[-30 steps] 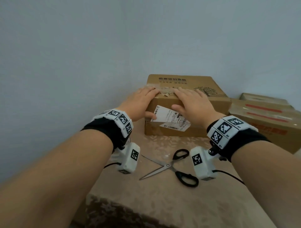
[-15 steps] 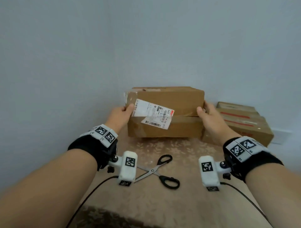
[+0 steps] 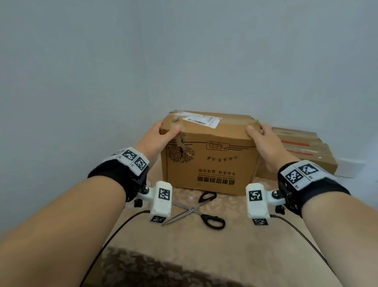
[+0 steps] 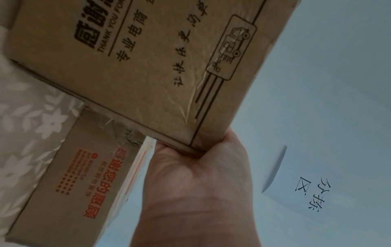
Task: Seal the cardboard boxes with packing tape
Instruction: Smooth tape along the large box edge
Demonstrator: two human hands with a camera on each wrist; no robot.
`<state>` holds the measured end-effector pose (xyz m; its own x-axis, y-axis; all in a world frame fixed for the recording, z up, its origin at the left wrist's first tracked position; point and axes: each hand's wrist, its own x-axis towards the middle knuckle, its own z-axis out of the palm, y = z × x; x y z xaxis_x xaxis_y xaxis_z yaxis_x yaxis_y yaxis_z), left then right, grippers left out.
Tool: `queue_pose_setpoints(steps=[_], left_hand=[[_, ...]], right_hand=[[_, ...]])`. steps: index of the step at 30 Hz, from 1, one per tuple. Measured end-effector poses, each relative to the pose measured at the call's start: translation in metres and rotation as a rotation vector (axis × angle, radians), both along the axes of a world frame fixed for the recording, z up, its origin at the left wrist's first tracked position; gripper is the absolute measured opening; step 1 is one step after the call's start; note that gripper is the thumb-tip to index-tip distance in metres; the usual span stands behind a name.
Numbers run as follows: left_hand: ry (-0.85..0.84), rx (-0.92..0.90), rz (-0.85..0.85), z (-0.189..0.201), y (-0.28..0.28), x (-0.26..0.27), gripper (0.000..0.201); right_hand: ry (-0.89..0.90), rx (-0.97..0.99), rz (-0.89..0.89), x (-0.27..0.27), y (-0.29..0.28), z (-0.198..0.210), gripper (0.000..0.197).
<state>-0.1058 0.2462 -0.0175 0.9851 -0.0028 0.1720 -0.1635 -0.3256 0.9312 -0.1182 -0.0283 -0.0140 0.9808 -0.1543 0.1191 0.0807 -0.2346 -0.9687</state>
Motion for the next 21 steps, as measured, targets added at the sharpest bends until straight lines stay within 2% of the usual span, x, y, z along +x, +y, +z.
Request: queue_pose_setpoints(steps=[3, 5, 7, 10, 13, 15, 17, 19, 21], left_hand=[[-0.019, 0.068, 0.014, -0.001, 0.006, -0.002, 0.062], [-0.007, 0.110, -0.010, -0.002, 0.012, -0.001, 0.074], [-0.071, 0.232, -0.031, 0.000, 0.016, -0.002, 0.075], [-0.188, 0.436, -0.053, 0.001, 0.018, 0.000, 0.056], [-0.134, 0.457, -0.019, 0.002, 0.019, 0.000, 0.055], [-0.108, 0.410, -0.005, 0.006, 0.016, 0.000, 0.058], [-0.079, 0.361, 0.001, 0.012, 0.011, 0.000, 0.059], [-0.032, 0.327, -0.014, 0.020, 0.005, -0.003, 0.058], [0.050, 0.254, -0.051, 0.022, 0.002, -0.008, 0.067]], right_hand=[[-0.010, -0.006, -0.005, 0.001, -0.002, -0.003, 0.058], [0.000, 0.015, -0.030, 0.000, -0.004, -0.009, 0.073], [-0.018, 0.026, -0.081, -0.005, -0.005, -0.018, 0.080], [-0.105, 0.037, -0.136, -0.019, -0.003, -0.037, 0.068], [-0.150, 0.062, -0.122, -0.023, 0.005, -0.045, 0.050], [-0.192, 0.049, -0.146, -0.017, 0.015, -0.028, 0.035], [-0.263, 0.005, -0.199, -0.008, 0.027, 0.002, 0.041], [-0.347, -0.153, -0.282, 0.002, 0.040, 0.036, 0.044], [-0.409, -0.307, -0.314, 0.013, 0.051, 0.068, 0.038]])
